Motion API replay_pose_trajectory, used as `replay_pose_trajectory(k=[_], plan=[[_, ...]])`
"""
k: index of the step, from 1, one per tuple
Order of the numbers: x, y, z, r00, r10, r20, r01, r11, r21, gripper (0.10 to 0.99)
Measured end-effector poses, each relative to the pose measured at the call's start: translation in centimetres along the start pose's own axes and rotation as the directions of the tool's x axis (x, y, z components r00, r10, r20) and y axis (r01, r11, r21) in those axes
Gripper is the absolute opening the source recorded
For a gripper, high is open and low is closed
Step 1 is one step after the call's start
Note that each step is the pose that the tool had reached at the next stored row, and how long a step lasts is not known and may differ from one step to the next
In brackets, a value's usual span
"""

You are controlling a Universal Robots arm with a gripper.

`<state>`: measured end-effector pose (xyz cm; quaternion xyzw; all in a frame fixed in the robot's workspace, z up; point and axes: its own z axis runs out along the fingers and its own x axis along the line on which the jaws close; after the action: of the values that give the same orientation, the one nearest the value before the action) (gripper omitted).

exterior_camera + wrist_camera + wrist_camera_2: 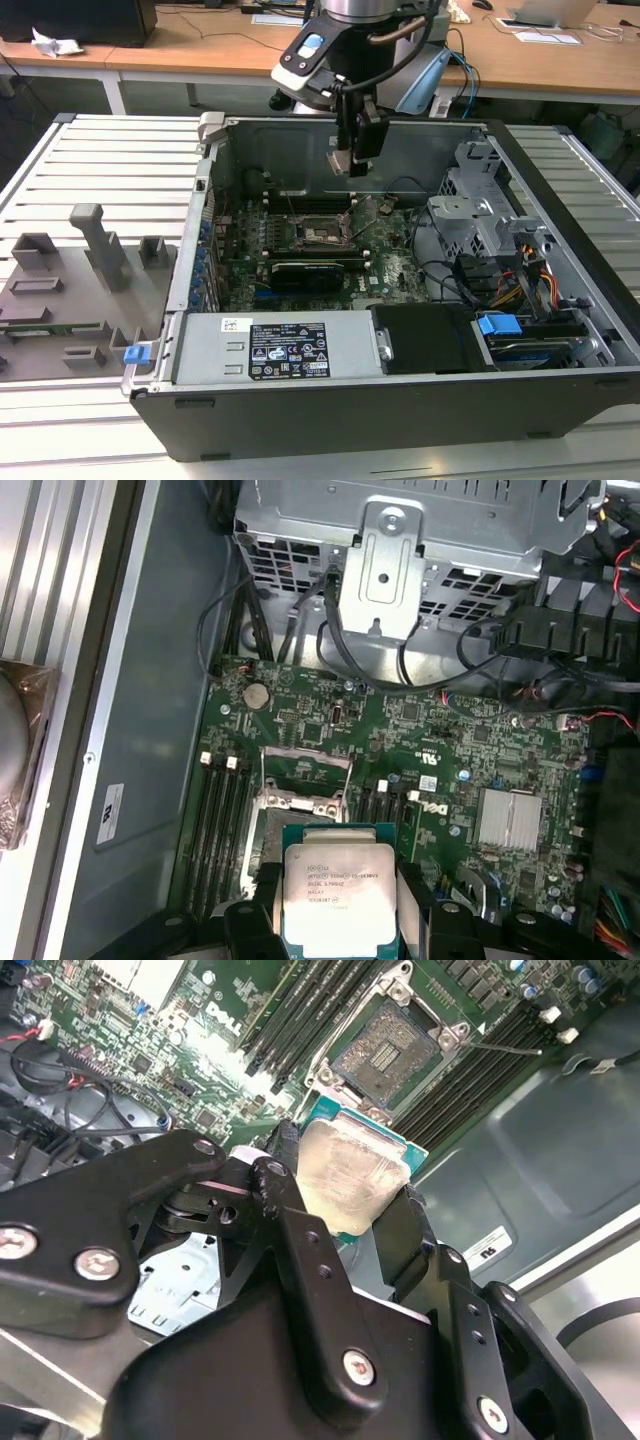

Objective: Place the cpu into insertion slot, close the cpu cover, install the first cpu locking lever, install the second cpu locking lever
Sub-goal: 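Place the cpu into insertion slot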

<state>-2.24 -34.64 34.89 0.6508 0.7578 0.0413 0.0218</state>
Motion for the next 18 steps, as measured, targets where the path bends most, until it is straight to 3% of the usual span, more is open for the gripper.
replay_pose_trajectory(k=[5,10,18], plan=[[0.0,-0.01,0.17,0.9987,0.05,0.0047,-0.05,0.9988,-0.001,0.541],[-0.01,-0.05,0.51,0.9922,0.124,0.0112,-0.124,0.9923,-0.003,0.541],[0.03,-0.35,1.02,0.9908,0.135,0.0123,-0.135,0.9909,-0.004,0.541]])
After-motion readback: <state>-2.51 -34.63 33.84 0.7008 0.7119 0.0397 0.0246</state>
